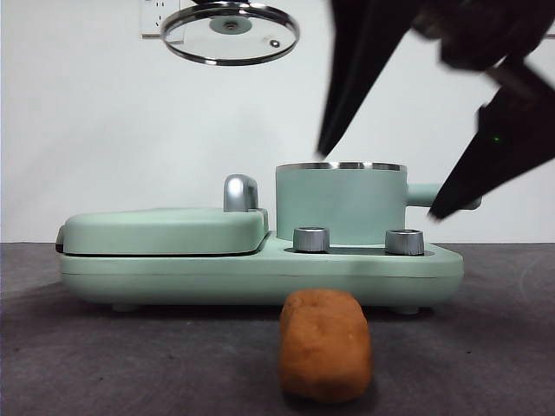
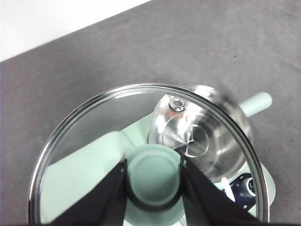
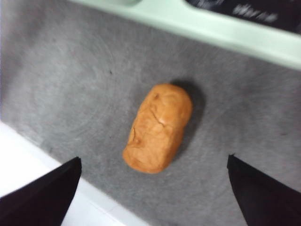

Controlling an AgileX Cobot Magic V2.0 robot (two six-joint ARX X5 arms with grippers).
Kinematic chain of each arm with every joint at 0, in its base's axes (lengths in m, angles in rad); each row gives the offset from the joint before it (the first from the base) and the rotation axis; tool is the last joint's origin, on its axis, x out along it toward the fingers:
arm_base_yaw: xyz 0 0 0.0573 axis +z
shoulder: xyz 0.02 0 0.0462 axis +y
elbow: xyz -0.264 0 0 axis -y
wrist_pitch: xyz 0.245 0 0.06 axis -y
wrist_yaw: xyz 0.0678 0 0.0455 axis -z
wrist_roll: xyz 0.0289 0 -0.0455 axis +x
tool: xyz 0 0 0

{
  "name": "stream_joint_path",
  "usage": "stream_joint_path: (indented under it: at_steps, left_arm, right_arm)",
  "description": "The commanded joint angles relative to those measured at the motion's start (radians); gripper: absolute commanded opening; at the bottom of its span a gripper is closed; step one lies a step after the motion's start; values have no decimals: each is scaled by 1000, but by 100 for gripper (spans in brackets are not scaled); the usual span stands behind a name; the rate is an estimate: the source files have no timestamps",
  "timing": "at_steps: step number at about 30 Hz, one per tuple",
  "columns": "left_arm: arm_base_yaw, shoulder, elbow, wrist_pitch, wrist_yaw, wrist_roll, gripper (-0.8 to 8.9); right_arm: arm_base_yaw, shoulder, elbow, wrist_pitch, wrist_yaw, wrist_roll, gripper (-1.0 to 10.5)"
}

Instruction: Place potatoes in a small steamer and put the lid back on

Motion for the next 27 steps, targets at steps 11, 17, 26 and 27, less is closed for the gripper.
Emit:
stream_joint_path:
  at_steps: [11,17,26,27]
  left_arm:
    - [27,0,37,14,3,14,18]
    - [29,0,37,11,3,14,18]
    - [32,0,37,4,3,15,18]
    - [32,0,37,4,3,15,18]
  right_arm:
    - [135,272,19,124,102,89,493]
    - [137,347,19,192,107,79,394]
    - [137,390,19,188,105,48,117]
    - [136,389,19,189,104,46,72]
